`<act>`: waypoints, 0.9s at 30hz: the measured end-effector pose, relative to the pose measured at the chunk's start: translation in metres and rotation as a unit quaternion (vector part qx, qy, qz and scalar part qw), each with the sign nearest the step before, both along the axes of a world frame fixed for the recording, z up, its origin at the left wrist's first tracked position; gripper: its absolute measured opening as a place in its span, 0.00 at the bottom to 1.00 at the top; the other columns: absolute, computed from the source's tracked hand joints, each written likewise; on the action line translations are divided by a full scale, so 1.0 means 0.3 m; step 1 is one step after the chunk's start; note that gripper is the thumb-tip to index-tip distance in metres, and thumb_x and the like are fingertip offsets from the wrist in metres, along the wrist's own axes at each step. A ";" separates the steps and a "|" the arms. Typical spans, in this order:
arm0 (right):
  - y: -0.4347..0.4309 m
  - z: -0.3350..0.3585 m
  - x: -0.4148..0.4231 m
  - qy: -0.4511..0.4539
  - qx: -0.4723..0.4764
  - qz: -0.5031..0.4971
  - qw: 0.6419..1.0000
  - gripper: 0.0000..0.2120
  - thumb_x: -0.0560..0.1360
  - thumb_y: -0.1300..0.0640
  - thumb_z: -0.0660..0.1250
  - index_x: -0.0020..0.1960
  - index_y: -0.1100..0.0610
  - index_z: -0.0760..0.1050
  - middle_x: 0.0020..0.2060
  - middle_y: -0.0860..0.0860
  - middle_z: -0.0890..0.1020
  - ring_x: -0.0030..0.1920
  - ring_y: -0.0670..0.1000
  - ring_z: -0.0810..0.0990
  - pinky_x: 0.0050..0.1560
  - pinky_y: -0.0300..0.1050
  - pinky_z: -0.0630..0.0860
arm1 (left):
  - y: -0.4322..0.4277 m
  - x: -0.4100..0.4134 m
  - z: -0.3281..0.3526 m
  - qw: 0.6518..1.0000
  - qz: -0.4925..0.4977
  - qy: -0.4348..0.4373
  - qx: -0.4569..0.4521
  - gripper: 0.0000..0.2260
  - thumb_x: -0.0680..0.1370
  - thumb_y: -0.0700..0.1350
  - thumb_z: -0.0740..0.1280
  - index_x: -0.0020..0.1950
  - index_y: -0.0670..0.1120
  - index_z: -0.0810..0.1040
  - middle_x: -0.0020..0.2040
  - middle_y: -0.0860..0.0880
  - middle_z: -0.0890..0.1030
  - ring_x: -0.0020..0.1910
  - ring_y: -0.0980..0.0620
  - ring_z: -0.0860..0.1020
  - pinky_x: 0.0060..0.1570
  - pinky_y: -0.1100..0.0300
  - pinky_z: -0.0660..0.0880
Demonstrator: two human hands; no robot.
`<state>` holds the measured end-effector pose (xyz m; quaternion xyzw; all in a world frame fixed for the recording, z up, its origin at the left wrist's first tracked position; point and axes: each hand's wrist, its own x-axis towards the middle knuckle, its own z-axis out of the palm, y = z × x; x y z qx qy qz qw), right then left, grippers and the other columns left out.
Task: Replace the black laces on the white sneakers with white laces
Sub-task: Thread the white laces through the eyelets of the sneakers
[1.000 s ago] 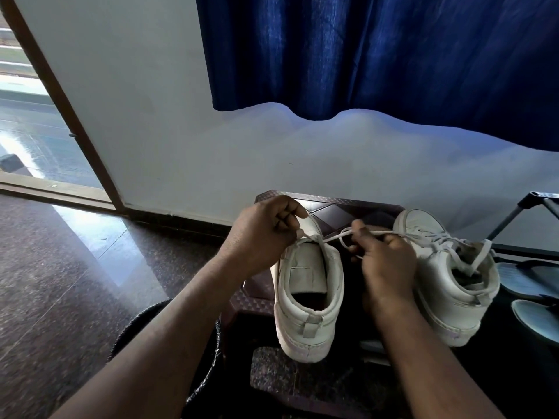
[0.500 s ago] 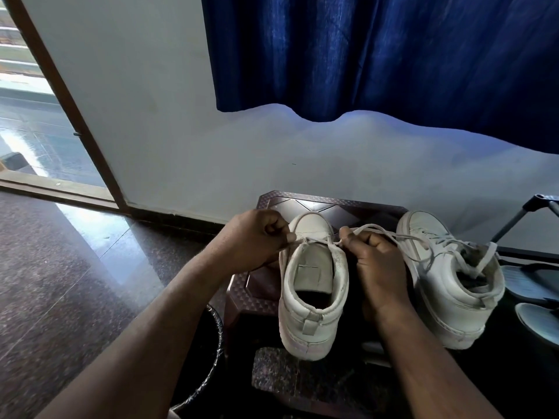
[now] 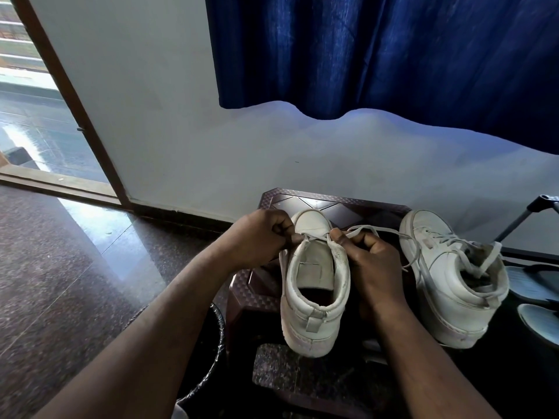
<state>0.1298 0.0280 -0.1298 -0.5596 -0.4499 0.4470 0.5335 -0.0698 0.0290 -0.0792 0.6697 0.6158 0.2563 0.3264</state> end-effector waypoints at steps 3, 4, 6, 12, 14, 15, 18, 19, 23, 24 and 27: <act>0.005 -0.011 -0.004 0.011 -0.004 -0.003 1.000 0.16 0.69 0.42 0.80 0.36 0.54 0.83 0.34 0.57 0.84 0.35 0.51 0.77 0.49 0.64 0.80 | 0.000 -0.007 0.012 0.999 0.014 0.034 0.029 0.05 0.78 0.47 0.73 0.46 0.47 0.81 0.40 0.49 0.83 0.37 0.55 0.74 0.38 0.60 0.70; 0.007 -0.011 -0.005 0.010 -0.005 -0.003 1.000 0.16 0.68 0.40 0.79 0.35 0.53 0.83 0.33 0.56 0.84 0.35 0.51 0.76 0.48 0.64 0.80 | 0.001 -0.011 0.012 0.999 0.017 0.032 0.030 0.05 0.78 0.47 0.73 0.46 0.47 0.81 0.40 0.50 0.83 0.37 0.54 0.74 0.38 0.59 0.70; 0.007 -0.008 -0.004 0.003 0.000 -0.004 1.000 0.16 0.69 0.40 0.79 0.32 0.51 0.82 0.30 0.52 0.82 0.34 0.51 0.74 0.46 0.61 0.78 | 0.001 -0.013 0.012 0.999 0.024 0.034 0.026 0.06 0.78 0.47 0.74 0.44 0.47 0.80 0.37 0.52 0.82 0.36 0.55 0.74 0.36 0.60 0.69; 0.000 0.001 -0.007 -0.062 0.024 -0.018 0.998 0.20 0.74 0.44 0.77 0.28 0.51 0.77 0.25 0.46 0.77 0.30 0.49 0.70 0.41 0.54 0.73 | 0.002 -0.025 0.025 0.994 0.064 -0.079 -0.044 0.16 0.76 0.55 0.75 0.39 0.45 0.80 0.29 0.53 0.77 0.26 0.56 0.69 0.28 0.64 0.64; 0.000 0.001 -0.006 -0.079 0.028 -0.023 0.996 0.21 0.73 0.43 0.77 0.29 0.52 0.76 0.25 0.46 0.77 0.30 0.49 0.71 0.41 0.54 0.73 | -0.001 -0.018 0.027 0.995 0.054 -0.040 -0.078 0.21 0.80 0.58 0.71 0.34 0.46 0.75 0.27 0.52 0.74 0.25 0.53 0.68 0.29 0.62 0.64; 0.000 0.000 -0.005 -0.085 0.031 -0.025 0.996 0.21 0.73 0.43 0.77 0.30 0.54 0.77 0.25 0.47 0.78 0.30 0.49 0.72 0.42 0.55 0.74 | -0.004 -0.012 0.028 0.994 0.043 -0.021 -0.095 0.22 0.81 0.58 0.70 0.33 0.46 0.73 0.27 0.51 0.73 0.25 0.53 0.68 0.30 0.60 0.65; 0.001 -0.008 -0.007 -0.103 0.037 -0.028 0.994 0.20 0.73 0.42 0.77 0.33 0.56 0.79 0.28 0.49 0.81 0.31 0.49 0.74 0.44 0.58 0.77 | -0.014 0.001 0.043 0.991 0.015 -0.023 -0.132 0.22 0.83 0.54 0.68 0.33 0.45 0.70 0.30 0.46 0.73 0.27 0.48 0.70 0.31 0.58 0.66; 0.000 -0.008 -0.008 -0.108 0.038 -0.030 0.993 0.21 0.73 0.42 0.77 0.33 0.56 0.79 0.28 0.48 0.81 0.31 0.49 0.74 0.44 0.59 0.77 | -0.015 0.003 0.047 0.991 0.012 -0.028 -0.133 0.22 0.83 0.53 0.68 0.33 0.44 0.69 0.30 0.46 0.73 0.28 0.47 0.70 0.31 0.59 0.66; -0.002 0.000 -0.009 -0.116 0.038 -0.037 0.992 0.20 0.73 0.42 0.77 0.32 0.56 0.79 0.27 0.48 0.80 0.30 0.49 0.73 0.43 0.56 0.76 | -0.016 0.001 0.037 0.982 0.065 -0.093 -0.154 0.22 0.81 0.49 0.72 0.29 0.46 0.70 0.23 0.51 0.71 0.22 0.53 0.67 0.24 0.65 0.62; -0.002 0.001 -0.008 -0.118 0.037 -0.037 0.992 0.20 0.73 0.43 0.77 0.32 0.56 0.79 0.26 0.47 0.80 0.30 0.48 0.73 0.42 0.55 0.75 | -0.018 0.000 0.032 0.979 0.071 -0.104 -0.159 0.22 0.80 0.48 0.73 0.29 0.47 0.70 0.23 0.51 0.71 0.22 0.53 0.67 0.25 0.64 0.62; -0.005 0.003 -0.010 -0.129 0.033 -0.043 0.990 0.21 0.74 0.44 0.77 0.30 0.55 0.78 0.24 0.44 0.77 0.28 0.46 0.71 0.39 0.49 0.72 | -0.018 0.011 0.034 0.980 0.079 -0.113 -0.147 0.19 0.80 0.45 0.73 0.31 0.46 0.72 0.27 0.49 0.74 0.29 0.50 0.71 0.33 0.57 0.70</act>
